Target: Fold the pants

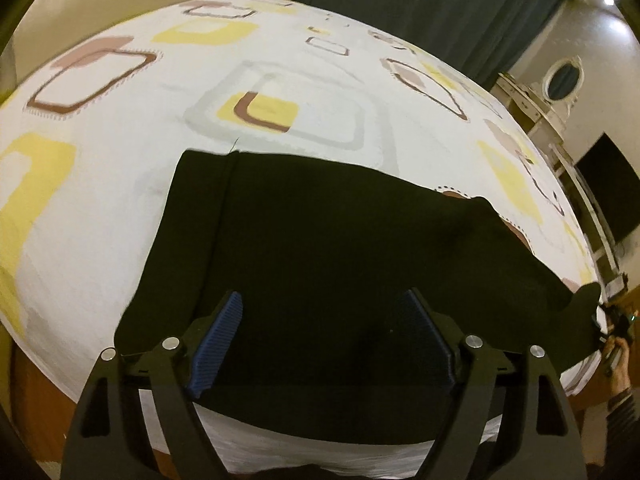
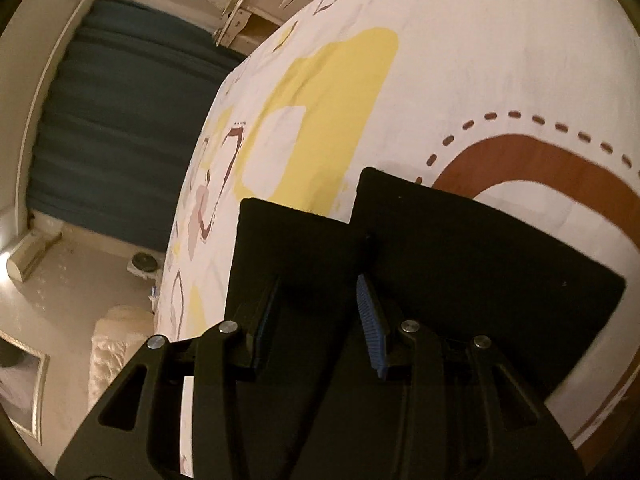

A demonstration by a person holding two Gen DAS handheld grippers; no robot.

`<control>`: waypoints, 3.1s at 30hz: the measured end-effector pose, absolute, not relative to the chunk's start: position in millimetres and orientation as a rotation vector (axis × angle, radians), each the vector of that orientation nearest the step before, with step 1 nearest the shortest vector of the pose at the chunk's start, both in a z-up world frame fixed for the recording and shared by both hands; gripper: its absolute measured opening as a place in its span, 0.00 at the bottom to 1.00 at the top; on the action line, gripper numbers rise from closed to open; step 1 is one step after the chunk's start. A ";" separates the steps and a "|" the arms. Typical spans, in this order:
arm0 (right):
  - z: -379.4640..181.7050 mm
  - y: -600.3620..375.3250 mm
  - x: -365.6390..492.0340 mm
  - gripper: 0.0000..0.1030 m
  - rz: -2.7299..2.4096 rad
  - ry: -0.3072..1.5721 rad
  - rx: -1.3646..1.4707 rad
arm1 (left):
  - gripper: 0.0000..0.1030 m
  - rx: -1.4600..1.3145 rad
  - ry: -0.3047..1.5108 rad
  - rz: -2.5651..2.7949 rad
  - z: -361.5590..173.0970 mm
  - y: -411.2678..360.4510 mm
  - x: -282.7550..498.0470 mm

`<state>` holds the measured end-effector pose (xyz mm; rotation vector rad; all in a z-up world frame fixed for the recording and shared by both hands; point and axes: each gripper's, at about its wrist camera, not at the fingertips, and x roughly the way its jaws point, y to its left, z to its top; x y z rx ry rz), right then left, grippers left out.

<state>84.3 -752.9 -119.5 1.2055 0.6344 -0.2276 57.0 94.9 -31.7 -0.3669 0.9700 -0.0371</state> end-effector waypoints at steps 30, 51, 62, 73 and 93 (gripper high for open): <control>-36.1 -760.0 98.4 0.07 -0.205 0.616 1.032 | 0.80 -0.297 0.986 -0.026 -39.9 88.2 56.6; -114.8 -806.5 -23.8 0.07 -0.209 0.675 1.100 | 0.83 -0.238 0.985 -0.026 -43.9 76.6 55.6; -78.1 -810.2 -19.4 0.22 -0.233 0.700 0.890 | 0.83 -0.254 0.985 -0.023 -43.8 76.4 56.8; -68.1 -796.3 103.4 0.43 -0.091 0.831 0.690 | 0.83 -0.215 0.978 -0.015 -45.3 70.6 55.7; -62.7 -794.4 97.6 0.03 -0.216 0.771 0.556 | 0.84 -0.215 0.960 0.004 -48.4 69.1 56.2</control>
